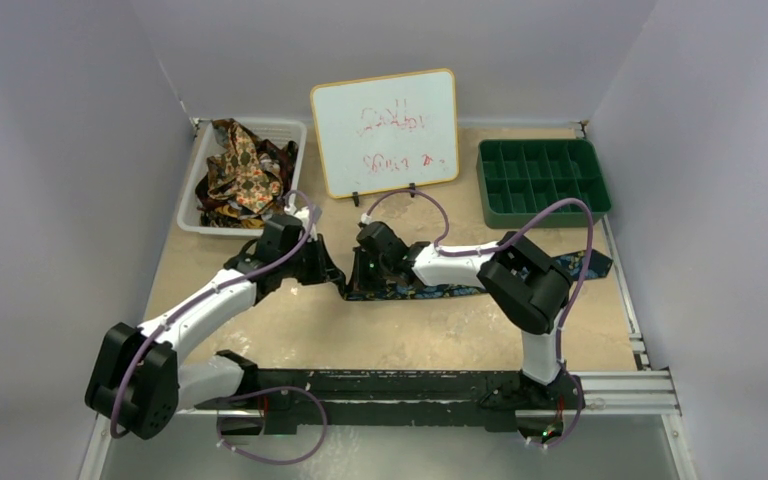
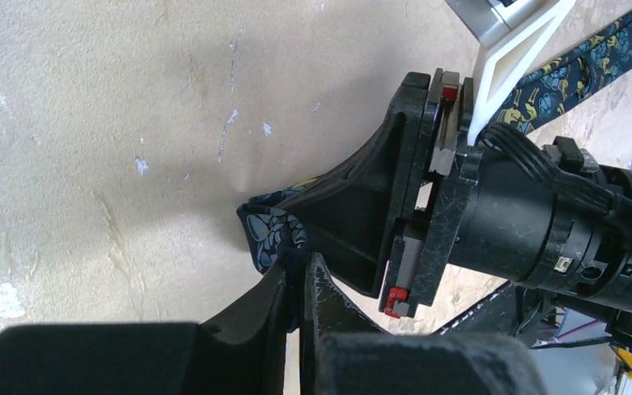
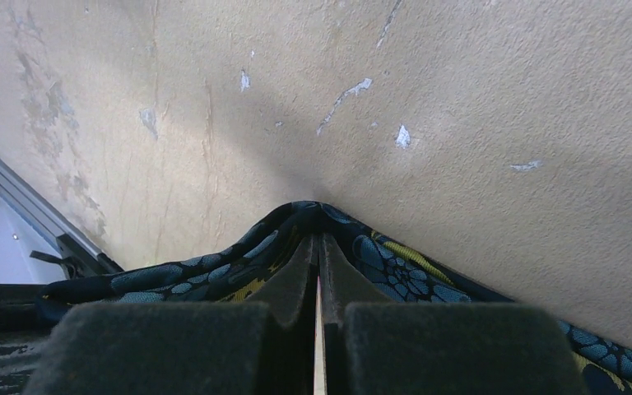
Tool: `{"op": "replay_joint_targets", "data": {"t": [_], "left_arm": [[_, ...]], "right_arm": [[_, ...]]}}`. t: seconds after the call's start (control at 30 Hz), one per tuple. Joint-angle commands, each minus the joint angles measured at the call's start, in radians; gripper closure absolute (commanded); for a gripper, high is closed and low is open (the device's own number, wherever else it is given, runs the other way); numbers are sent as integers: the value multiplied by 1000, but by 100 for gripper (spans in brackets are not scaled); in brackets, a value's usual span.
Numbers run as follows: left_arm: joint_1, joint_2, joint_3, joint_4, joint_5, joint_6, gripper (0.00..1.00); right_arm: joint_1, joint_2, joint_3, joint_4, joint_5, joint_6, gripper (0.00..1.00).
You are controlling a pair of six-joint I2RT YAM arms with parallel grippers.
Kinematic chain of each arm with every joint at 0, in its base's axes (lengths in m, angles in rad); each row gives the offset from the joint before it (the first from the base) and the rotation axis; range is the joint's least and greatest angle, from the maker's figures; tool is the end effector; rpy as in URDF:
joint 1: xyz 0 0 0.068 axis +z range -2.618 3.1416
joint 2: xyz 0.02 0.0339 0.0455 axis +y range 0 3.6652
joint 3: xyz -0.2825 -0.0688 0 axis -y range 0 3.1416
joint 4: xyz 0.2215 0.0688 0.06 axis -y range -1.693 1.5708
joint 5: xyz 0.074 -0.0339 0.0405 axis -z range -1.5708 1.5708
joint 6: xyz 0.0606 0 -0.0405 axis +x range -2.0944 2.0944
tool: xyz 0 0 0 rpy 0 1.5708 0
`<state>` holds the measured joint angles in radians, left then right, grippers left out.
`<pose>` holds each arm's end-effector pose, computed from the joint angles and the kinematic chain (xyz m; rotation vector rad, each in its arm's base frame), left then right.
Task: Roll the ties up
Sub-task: Roll the tie at the center of the board.
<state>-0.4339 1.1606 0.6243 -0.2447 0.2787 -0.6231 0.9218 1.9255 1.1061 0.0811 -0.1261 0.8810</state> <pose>0.1947 -0.1086 0.2179 -0.0896 2.4731 -0.8184 0.2432 0.3331 0.1672 -0.1229 2.5425 0.9818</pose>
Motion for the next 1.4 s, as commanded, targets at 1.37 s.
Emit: {"op": "replay_joint_targets", "data": {"t": [1.37], "left_arm": [[-142,211,179,9,-69,31,100]], "right_arm": [[-73,-188,-186,24,12,14,99]]}}
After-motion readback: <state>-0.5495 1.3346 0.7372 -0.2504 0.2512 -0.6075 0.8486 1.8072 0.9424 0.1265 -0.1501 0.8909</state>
